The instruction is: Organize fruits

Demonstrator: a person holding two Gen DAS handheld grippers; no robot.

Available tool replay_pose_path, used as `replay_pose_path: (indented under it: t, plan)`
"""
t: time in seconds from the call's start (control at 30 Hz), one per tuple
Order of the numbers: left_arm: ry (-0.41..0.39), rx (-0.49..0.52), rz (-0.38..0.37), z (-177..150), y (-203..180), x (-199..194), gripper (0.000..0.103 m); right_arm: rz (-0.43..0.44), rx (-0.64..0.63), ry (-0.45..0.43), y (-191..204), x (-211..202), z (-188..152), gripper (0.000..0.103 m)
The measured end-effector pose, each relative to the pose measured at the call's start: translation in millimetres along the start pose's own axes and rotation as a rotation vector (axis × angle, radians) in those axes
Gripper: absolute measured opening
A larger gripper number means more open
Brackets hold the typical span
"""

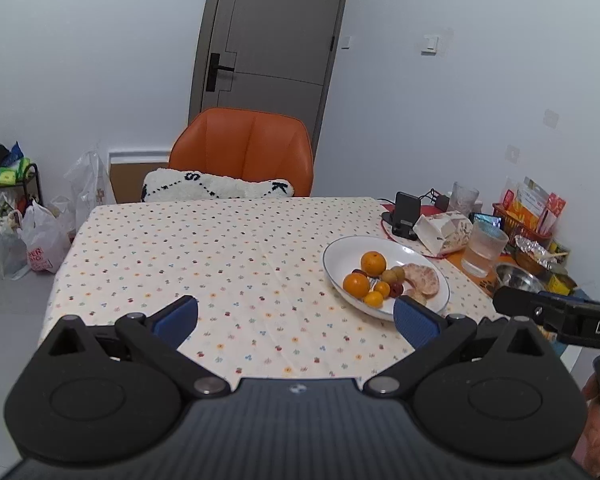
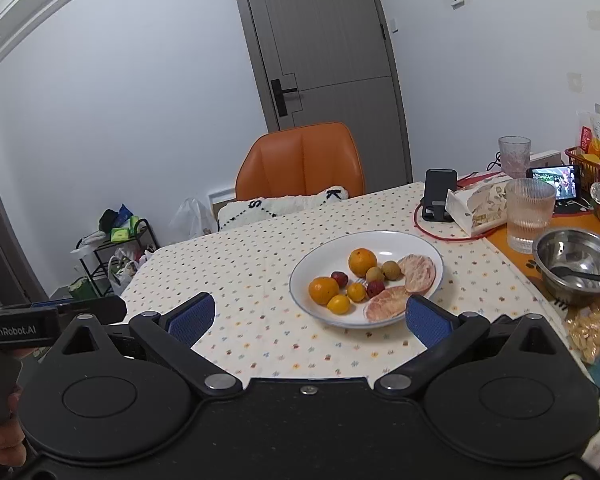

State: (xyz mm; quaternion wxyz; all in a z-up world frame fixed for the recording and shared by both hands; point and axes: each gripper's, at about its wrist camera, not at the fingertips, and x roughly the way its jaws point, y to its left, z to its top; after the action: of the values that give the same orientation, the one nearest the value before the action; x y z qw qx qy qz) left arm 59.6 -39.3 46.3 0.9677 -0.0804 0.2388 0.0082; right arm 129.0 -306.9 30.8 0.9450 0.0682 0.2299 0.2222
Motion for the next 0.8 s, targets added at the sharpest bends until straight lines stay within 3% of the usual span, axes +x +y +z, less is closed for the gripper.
replay_pose_path:
  t: [0.3,0.8]
  plan:
    - [-0.011,0.005,0.001,-9.2,-1.1,-22.4,0.103,0.022,-0.028,0.008,11.3,-23.3,-8.9,0.103]
    - [0.015,0.033,0.013,-15.7,-8.6,-20.9,0.103,0.047,-0.009,0.012,7.9,-30.0,-15.7,0.103]
